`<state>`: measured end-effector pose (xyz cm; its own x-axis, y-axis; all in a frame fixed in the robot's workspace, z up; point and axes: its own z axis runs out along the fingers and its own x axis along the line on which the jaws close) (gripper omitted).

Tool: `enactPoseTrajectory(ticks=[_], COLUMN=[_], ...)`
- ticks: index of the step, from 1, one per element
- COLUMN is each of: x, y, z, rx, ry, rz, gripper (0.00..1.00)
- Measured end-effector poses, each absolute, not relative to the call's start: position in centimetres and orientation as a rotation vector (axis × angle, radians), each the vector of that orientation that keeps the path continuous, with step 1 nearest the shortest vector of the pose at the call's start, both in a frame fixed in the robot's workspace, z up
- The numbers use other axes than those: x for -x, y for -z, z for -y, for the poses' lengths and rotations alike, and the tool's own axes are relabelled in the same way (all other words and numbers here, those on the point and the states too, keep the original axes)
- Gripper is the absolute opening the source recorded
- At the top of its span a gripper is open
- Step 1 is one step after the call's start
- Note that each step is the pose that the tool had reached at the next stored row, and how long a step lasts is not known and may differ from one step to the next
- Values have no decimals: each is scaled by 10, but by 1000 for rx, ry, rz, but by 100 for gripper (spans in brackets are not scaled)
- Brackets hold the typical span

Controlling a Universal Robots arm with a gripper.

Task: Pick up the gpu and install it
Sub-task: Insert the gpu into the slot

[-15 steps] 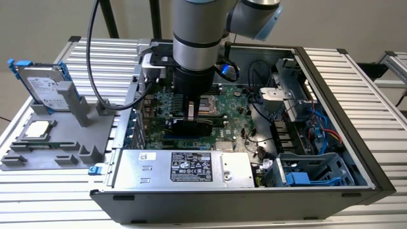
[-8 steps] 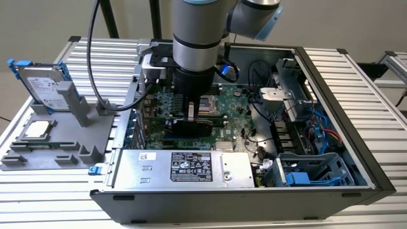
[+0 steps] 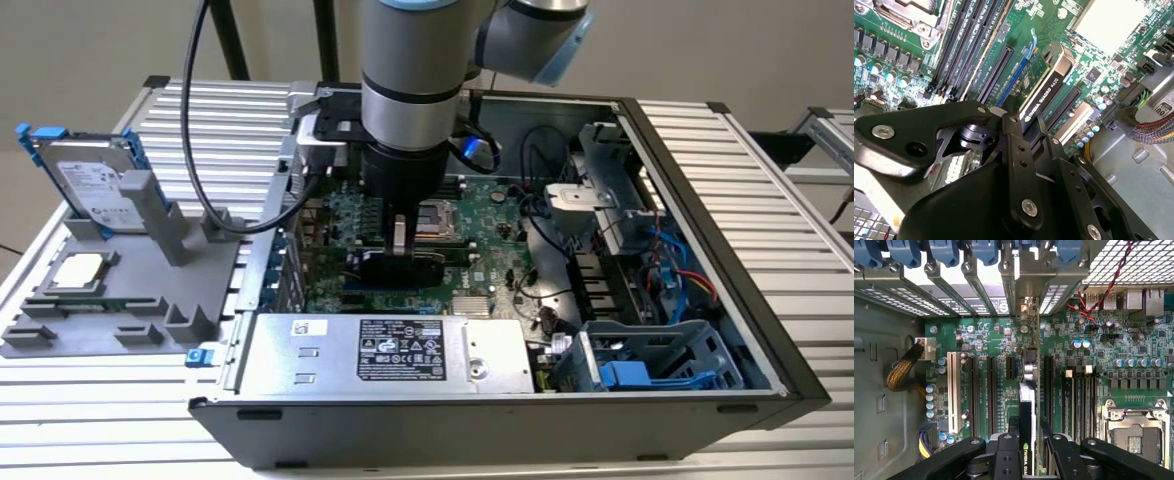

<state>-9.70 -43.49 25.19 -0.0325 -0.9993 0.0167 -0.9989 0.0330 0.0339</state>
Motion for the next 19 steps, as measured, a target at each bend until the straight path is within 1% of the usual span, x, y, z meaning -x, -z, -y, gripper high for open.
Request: enactPoseTrajectory(ticks=[13,19], x=[97,97], y=[-251,-245], z=[439,439], rx=[-2165,-2165], ry=[31,32], rz=[2237,2236], gripper=[0,0])
